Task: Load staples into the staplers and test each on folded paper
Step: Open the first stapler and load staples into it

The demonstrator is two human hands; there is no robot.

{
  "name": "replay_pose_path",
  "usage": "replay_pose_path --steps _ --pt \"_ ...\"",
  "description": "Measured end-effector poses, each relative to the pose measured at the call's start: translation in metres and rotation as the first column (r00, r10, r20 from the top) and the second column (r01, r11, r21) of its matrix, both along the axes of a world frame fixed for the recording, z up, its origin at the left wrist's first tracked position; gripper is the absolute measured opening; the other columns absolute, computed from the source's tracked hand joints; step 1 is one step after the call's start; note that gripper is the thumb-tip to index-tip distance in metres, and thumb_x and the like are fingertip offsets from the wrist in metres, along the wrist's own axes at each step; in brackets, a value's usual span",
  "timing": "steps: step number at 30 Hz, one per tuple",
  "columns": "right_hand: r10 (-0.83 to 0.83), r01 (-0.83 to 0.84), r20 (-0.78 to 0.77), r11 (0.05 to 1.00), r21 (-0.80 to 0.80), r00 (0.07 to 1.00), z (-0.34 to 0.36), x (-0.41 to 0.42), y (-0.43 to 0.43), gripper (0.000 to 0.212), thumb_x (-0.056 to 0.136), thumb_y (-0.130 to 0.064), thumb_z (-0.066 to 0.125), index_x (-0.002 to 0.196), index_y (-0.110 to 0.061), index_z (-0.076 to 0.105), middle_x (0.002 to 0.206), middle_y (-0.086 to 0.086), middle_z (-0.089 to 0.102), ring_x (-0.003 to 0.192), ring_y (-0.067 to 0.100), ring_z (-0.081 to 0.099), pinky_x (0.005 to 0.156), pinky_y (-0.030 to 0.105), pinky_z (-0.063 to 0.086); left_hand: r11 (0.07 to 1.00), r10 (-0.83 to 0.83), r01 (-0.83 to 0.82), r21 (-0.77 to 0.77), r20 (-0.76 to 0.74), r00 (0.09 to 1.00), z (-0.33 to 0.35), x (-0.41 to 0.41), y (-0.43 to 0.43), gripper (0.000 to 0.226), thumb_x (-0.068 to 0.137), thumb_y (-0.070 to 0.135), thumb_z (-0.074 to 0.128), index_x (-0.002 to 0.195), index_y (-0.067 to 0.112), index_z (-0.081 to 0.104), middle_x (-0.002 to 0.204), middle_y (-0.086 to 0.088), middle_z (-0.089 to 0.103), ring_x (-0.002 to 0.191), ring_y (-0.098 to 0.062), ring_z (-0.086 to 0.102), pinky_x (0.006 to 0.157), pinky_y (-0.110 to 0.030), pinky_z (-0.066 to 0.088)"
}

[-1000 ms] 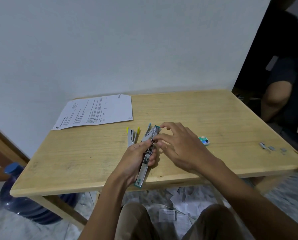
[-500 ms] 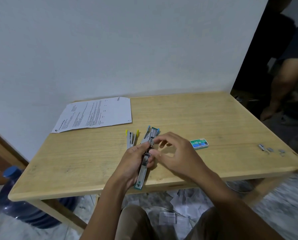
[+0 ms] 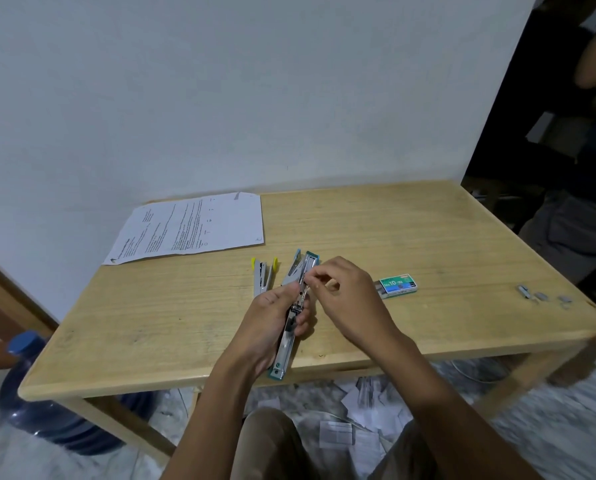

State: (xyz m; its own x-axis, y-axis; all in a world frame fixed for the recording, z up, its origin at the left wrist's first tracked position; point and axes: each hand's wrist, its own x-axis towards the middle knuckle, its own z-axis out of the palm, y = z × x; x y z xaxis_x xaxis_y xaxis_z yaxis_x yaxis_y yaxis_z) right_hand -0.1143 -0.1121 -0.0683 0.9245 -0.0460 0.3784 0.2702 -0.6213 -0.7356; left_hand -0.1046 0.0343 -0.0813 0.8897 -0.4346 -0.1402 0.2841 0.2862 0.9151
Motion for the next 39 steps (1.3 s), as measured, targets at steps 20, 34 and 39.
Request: replay_pose_path --steps 20,34,39 --pt "0.342 -0.346 -0.143 0.938 -0.004 0.929 -0.001 -0.054 -0.014 0.042 0.076 -0.053 0.074 0.115 -0.045 0.058 0.103 -0.022 0.056 0.089 0.005 0.061 0.079 0.022 0.052 0.865 0.186 -0.286 -0.412 -0.267 0.946 0.022 -0.011 -0.014 0.022 0.103 0.020 0.041 0.089 0.007 0.052 0.069 -0.006 0.047 0.054 -0.013 0.046 0.050 -0.022 0.043" --pt "0.120 -0.180 0.212 0.938 0.296 0.970 0.022 -0.052 -0.028 0.027 0.088 -0.039 0.064 0.113 -0.030 0.070 0.100 -0.014 0.060 0.100 0.000 0.059 0.086 0.009 0.043 0.986 -0.010 -0.001 -0.164 -0.063 0.998 0.041 -0.040 -0.005 0.033 0.093 0.018 0.055 0.119 0.000 0.066 0.099 -0.019 0.070 0.077 -0.026 0.069 0.075 -0.035 0.061" --pt "0.100 -0.112 0.050 0.877 0.467 0.994 0.022 -0.048 -0.020 0.041 0.081 -0.048 0.067 0.121 -0.041 0.060 0.113 -0.004 0.056 0.102 -0.002 0.056 0.084 0.015 0.046 0.983 0.006 -0.005 -0.185 0.003 1.000 0.036 -0.051 -0.006 0.037 0.086 0.011 0.061 0.123 0.003 0.060 0.083 -0.012 0.068 0.067 -0.019 0.064 0.066 -0.028 0.058"
